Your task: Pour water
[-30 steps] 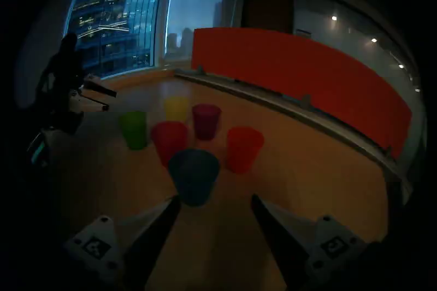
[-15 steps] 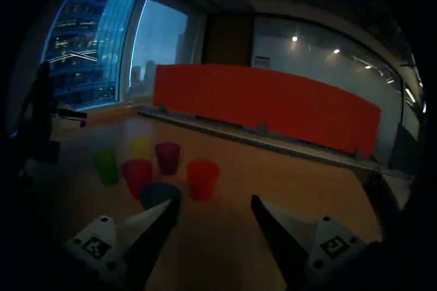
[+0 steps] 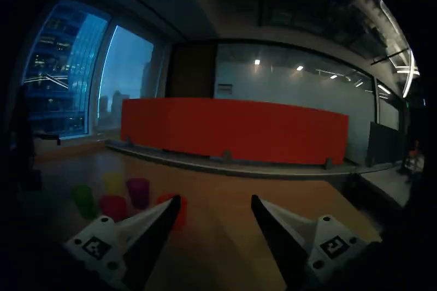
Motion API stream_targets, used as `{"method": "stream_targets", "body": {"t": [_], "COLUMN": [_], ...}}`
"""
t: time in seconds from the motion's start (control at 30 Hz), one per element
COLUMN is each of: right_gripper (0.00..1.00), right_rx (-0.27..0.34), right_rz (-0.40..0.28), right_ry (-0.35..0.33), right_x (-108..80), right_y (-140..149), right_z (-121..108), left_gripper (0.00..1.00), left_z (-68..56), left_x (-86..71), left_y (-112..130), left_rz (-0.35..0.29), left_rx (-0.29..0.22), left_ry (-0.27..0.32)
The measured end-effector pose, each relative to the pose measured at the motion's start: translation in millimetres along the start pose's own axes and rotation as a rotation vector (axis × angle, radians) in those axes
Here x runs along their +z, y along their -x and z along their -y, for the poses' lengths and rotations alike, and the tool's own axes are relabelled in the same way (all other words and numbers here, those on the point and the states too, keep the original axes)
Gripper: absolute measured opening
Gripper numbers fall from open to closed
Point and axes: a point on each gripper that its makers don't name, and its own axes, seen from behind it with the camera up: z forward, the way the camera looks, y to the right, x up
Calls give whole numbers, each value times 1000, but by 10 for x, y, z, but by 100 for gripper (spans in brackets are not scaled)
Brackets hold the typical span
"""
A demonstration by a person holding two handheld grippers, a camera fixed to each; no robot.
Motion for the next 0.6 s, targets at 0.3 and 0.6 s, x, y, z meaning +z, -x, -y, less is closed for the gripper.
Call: {"method": "stream_targets", "body": {"t": [0.3,0.6], "right_gripper": [100,100], "right_rx": [1,-8], "right_rz": [-62,-66], "right_ry": [107,140], "right_x": [-9,-37], "right_y": [-136,-205], "right_z": [-158,-186], "left_gripper": [89,89], "left_z": [64,123], "left_x": [-1,8], "left_y": [-109,-164], "left_rz": [-62,-99], "left_rx": [-18,-26], "left_ry": [-67,-116]}}
